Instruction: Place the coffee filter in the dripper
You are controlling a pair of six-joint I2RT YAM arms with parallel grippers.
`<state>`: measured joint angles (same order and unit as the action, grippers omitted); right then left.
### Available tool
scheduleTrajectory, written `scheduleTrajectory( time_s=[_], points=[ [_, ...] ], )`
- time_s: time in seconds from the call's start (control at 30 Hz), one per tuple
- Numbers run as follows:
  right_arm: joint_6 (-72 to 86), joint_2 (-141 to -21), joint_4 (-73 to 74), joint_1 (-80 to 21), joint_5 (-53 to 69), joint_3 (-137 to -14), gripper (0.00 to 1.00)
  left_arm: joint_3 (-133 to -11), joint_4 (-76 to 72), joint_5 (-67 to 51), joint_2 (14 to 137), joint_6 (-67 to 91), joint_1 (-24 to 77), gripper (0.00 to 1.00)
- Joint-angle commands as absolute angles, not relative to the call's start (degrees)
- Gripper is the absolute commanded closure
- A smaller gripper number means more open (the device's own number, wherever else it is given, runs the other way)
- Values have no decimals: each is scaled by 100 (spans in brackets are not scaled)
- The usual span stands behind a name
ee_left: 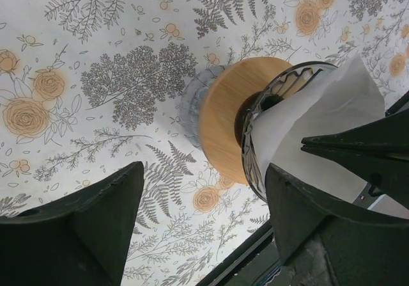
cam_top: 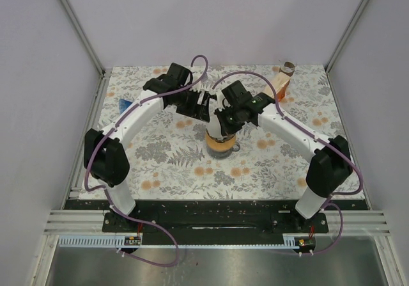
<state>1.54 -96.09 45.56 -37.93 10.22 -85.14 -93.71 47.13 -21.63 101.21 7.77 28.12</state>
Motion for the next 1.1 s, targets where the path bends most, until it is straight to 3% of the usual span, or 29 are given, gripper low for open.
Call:
scheduleTrajectory(
  time_s=[0.0, 0.4, 0.77, 1.07],
  points=[
    [53, -9799, 4790, -3981, 633, -8868, 100, -9527, 4561, -2768, 9704, 809, 2646, 19],
    [176, -10415, 5176, -4175, 220, -9263, 100, -9001, 4263, -2690, 8887, 1238, 1934, 19],
    [343, -10925, 5397, -4351, -281, -9554, 100, -7516, 3121, -3005, 8244, 2407, 1934, 21],
    [624, -11179, 5344, -4421, -430, -9554, 100, -7058, 2707, -3015, 8165, 2742, 2224, 24]
  ],
)
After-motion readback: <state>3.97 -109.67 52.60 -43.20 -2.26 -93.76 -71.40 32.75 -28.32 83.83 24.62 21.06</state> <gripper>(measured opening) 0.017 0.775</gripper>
